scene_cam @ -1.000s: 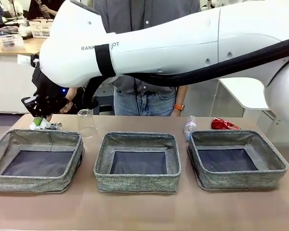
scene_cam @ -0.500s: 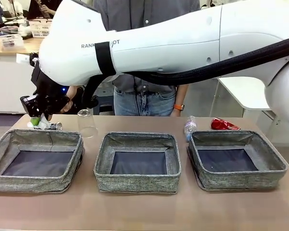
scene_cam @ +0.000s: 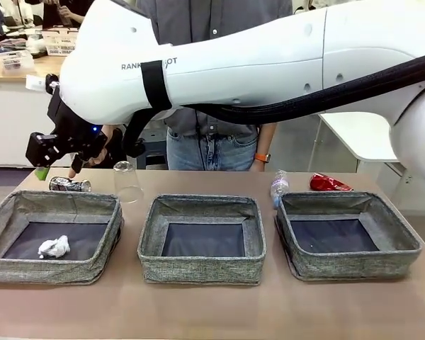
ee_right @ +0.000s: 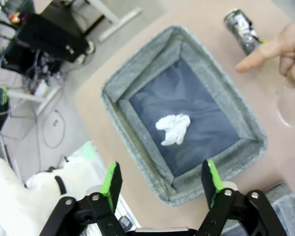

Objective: Sort the waste into the appropriate baskets.
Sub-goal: Place the picked waste into the Fabric basket indicated by the person.

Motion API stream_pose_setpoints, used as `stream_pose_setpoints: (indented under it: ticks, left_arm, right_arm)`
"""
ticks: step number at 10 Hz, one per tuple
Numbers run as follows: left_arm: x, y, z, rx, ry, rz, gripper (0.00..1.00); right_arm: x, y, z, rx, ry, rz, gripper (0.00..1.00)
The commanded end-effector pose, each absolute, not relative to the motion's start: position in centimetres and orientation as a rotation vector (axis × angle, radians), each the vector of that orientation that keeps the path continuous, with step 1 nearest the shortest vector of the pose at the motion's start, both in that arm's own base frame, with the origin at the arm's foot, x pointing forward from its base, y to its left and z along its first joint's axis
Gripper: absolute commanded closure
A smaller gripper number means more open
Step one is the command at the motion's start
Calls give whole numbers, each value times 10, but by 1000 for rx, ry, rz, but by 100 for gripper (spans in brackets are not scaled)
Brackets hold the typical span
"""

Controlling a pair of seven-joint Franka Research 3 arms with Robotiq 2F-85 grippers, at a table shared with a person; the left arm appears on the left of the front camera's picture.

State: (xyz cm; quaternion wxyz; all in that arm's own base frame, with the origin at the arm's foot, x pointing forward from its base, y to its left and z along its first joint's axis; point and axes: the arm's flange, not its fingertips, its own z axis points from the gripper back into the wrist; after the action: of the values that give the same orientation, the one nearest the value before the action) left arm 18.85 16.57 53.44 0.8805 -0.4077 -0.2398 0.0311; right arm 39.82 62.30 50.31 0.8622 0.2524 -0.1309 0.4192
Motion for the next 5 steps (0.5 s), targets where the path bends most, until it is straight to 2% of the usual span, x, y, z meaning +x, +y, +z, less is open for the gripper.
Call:
stream_pose_setpoints:
  ticks: [1, 3, 5]
  left_arm:
    - [184, 164, 530, -845, -494, 82, 0]
    - [184, 164, 530, -845, -494, 82, 0]
    - [184, 164, 530, -845, -494, 82, 0]
  right_arm:
    - [396, 617, 506, 550, -276, 894, 0]
    - [397, 611, 511, 557, -273, 878, 0]
    - [398, 568, 535, 551, -246, 861, 0]
